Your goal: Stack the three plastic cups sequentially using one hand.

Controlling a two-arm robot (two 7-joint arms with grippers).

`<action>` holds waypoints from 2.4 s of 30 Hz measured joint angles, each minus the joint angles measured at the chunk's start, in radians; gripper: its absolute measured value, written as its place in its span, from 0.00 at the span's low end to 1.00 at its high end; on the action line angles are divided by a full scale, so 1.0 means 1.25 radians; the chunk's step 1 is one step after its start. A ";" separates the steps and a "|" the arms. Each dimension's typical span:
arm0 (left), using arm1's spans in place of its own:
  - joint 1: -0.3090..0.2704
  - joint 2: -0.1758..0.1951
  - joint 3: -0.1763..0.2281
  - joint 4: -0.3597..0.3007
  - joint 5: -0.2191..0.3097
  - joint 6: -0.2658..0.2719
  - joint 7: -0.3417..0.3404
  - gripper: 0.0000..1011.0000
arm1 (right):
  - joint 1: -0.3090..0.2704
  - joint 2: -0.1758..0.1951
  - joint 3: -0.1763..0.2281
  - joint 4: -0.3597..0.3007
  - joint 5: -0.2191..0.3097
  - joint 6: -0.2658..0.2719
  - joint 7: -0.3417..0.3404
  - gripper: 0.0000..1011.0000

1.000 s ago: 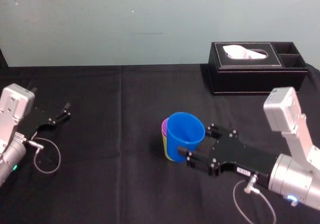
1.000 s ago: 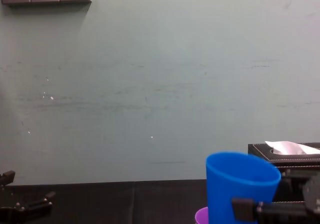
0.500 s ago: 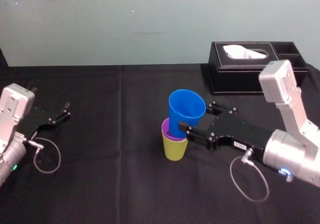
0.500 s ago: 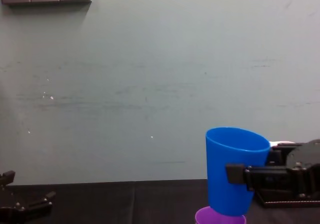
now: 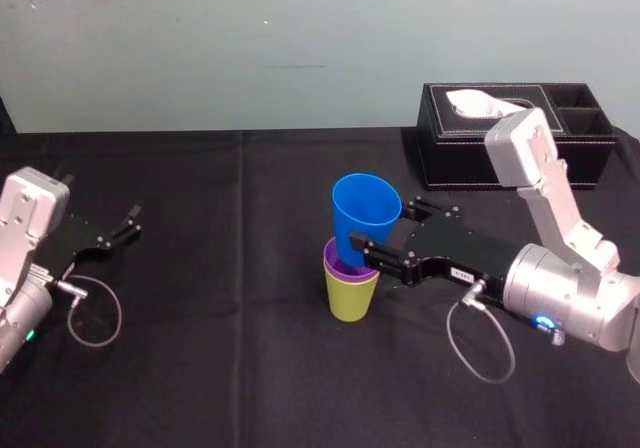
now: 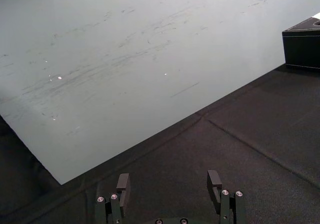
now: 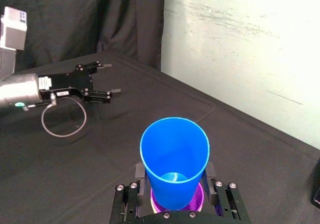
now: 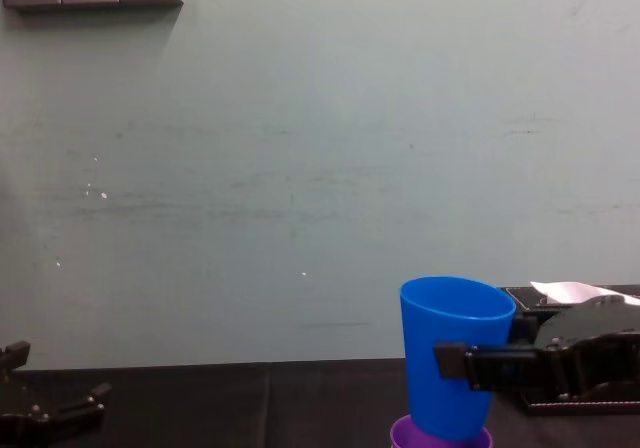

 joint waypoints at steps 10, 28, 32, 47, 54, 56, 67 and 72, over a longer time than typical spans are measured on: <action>0.000 0.000 0.000 0.000 0.000 0.000 0.000 1.00 | 0.018 -0.014 -0.011 0.025 -0.010 0.007 -0.004 0.68; 0.000 0.000 0.000 0.000 0.000 0.000 0.000 1.00 | 0.014 -0.020 -0.015 0.039 -0.026 0.004 -0.005 0.68; 0.000 0.000 0.000 0.000 0.000 0.000 0.000 1.00 | 0.013 -0.021 -0.016 0.043 -0.027 0.003 -0.003 0.68; 0.000 0.000 0.000 0.000 0.000 0.000 0.000 1.00 | 0.011 -0.029 -0.026 0.062 -0.036 0.000 0.006 0.68; 0.000 0.000 0.000 0.000 0.000 0.000 0.000 1.00 | 0.011 -0.029 -0.026 0.061 -0.036 0.000 0.006 0.68; 0.000 0.000 0.000 0.000 0.000 0.000 0.000 1.00 | 0.011 -0.028 -0.025 0.061 -0.036 0.000 0.006 0.68; 0.000 0.000 0.000 0.000 0.000 0.000 0.000 1.00 | 0.011 -0.028 -0.025 0.059 -0.035 0.000 0.006 0.88; 0.000 0.000 0.000 0.000 0.000 0.000 0.000 1.00 | 0.011 -0.028 -0.024 0.059 -0.035 0.000 0.006 0.99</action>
